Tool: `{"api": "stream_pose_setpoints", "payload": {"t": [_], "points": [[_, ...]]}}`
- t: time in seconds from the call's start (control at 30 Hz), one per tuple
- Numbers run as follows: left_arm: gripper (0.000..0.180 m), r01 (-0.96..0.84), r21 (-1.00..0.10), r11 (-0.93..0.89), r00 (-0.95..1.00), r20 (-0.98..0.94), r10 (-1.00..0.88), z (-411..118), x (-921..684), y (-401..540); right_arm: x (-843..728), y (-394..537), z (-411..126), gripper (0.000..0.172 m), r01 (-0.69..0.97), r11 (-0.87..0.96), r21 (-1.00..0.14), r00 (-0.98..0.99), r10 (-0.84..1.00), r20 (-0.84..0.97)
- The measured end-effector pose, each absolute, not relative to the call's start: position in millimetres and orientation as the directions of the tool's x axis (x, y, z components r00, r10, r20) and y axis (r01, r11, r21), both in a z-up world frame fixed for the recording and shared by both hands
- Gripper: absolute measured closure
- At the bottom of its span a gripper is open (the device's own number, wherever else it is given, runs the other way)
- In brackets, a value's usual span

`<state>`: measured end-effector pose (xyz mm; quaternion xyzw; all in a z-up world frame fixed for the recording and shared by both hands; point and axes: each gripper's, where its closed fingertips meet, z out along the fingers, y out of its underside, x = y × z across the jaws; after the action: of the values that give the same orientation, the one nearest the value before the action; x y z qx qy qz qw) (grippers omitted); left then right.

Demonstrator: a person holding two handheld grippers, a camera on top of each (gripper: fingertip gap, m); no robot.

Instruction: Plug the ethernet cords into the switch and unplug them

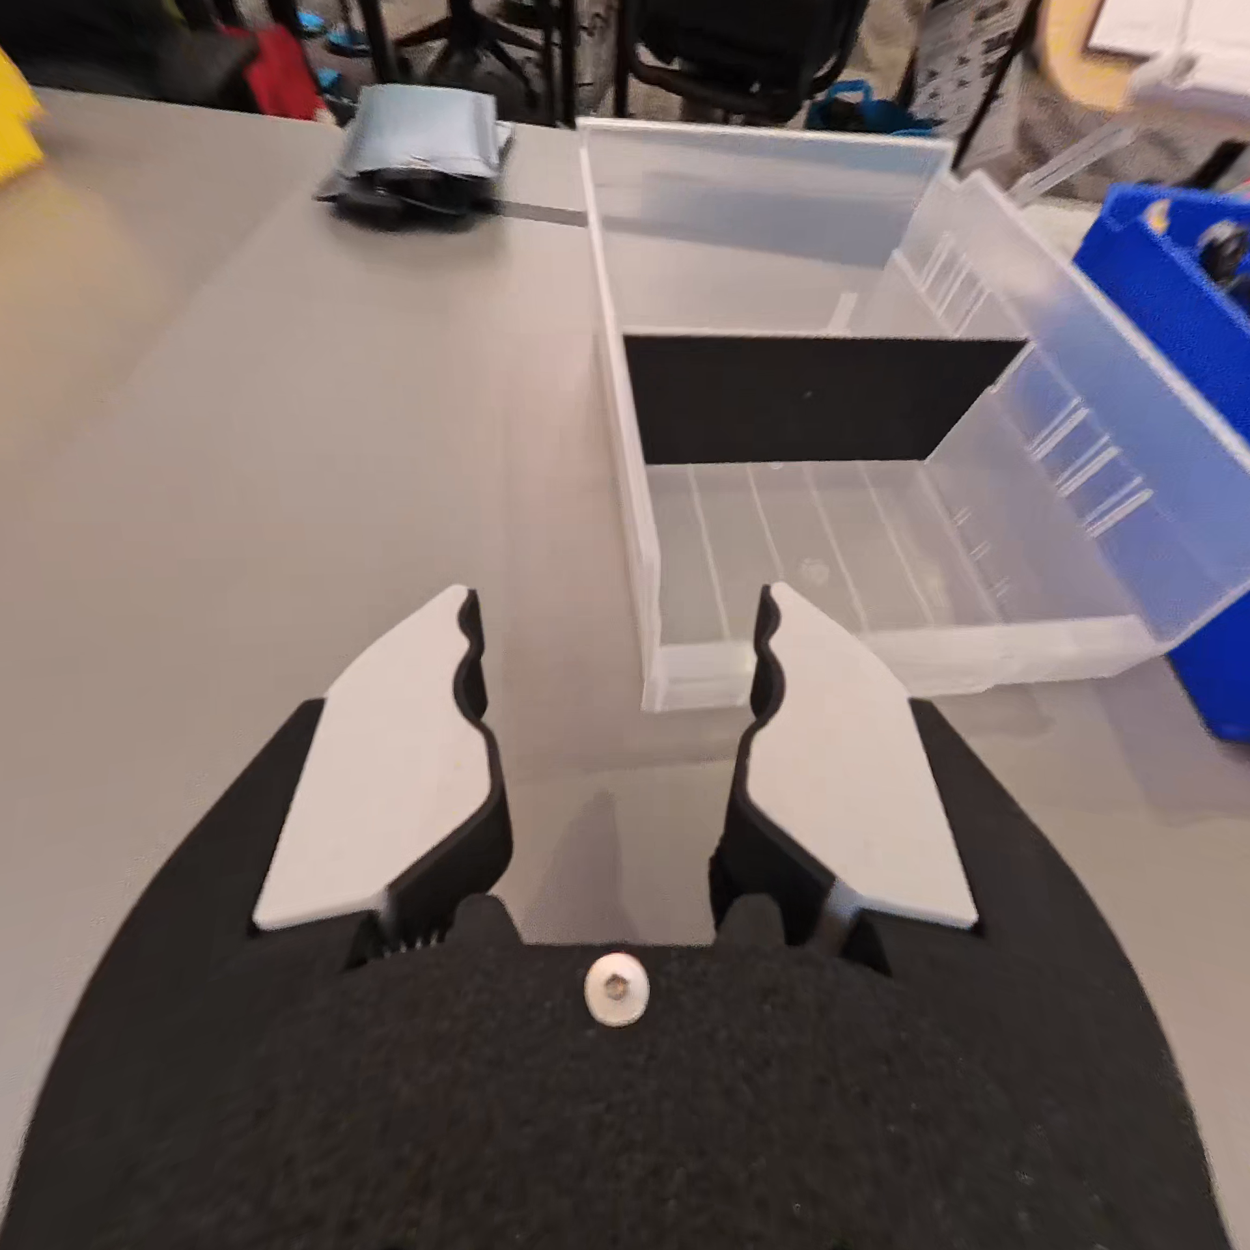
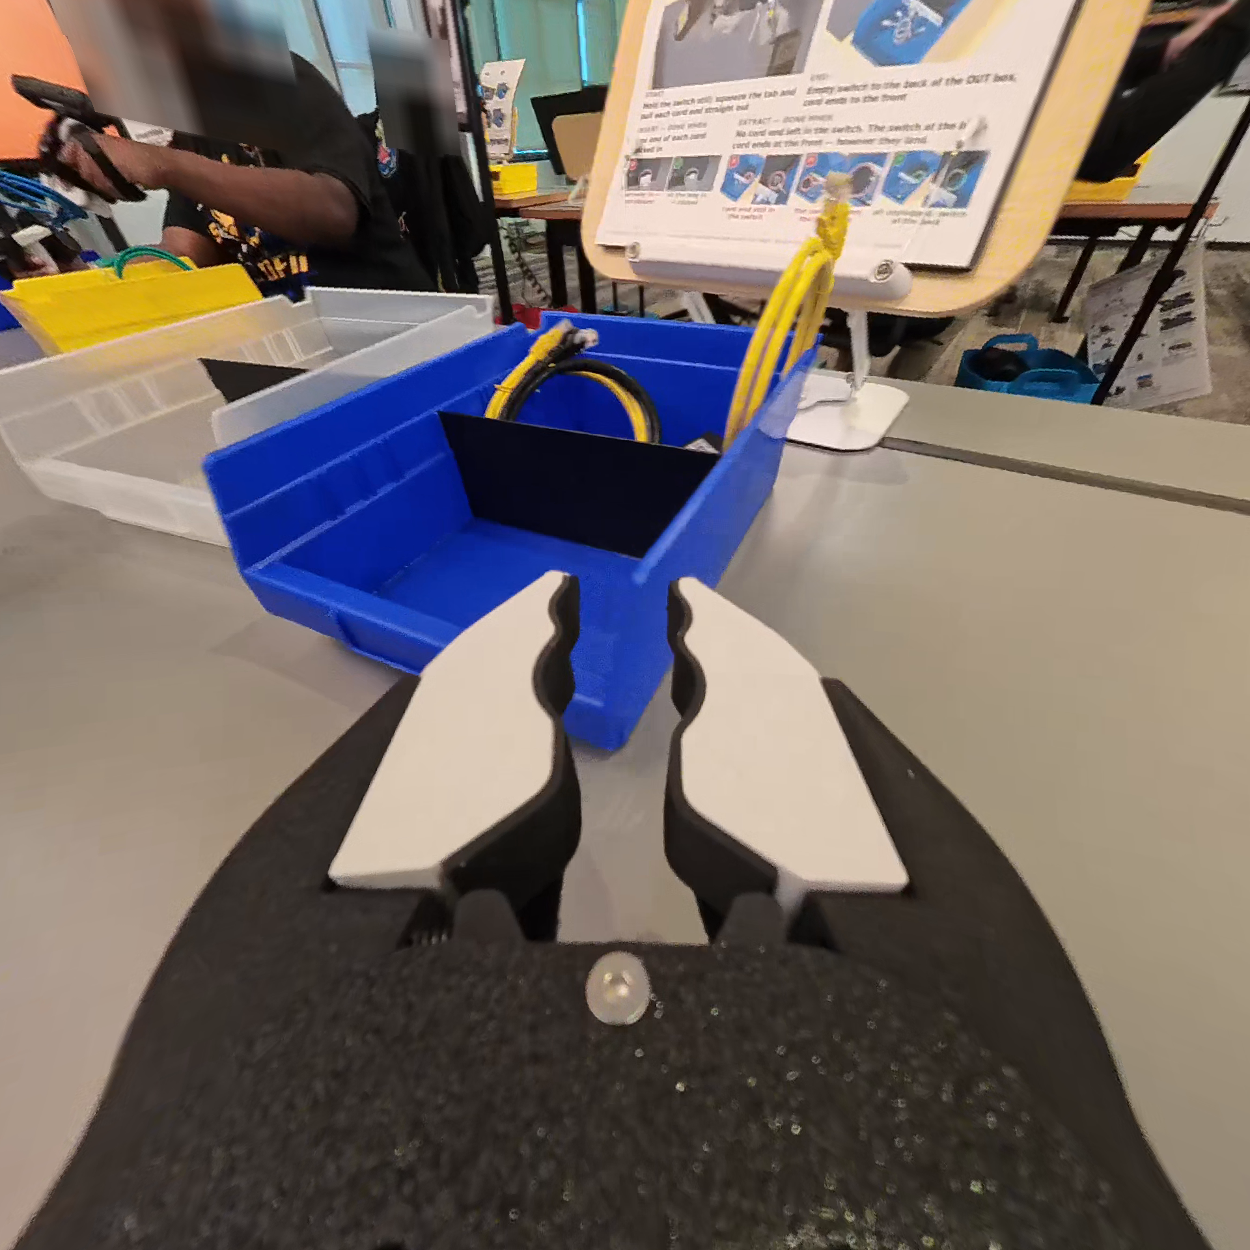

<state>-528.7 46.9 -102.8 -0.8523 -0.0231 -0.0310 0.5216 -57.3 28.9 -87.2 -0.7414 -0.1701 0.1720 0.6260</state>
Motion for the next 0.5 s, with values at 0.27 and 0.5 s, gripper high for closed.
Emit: {"api": "stream_pose_setpoints", "payload": {"t": [0.27, 0.5], "points": [[0.152, 0.073, -0.838, -0.541, 0.991, 0.120, -0.052, -130.0, -510.8, 113.9, -106.1, -12.1, -62.8, 0.148, 0.160, -0.006, -0.987, 0.838, 0.529, 0.133], [0.176, 0.108, -0.819, -0.564, 0.993, 0.111, 0.029, -130.6, -519.1, 70.3, -184.6, -45.4, -92.5, 0.131, 0.250, -0.146, -0.957, 0.725, 0.684, 0.085]]}}
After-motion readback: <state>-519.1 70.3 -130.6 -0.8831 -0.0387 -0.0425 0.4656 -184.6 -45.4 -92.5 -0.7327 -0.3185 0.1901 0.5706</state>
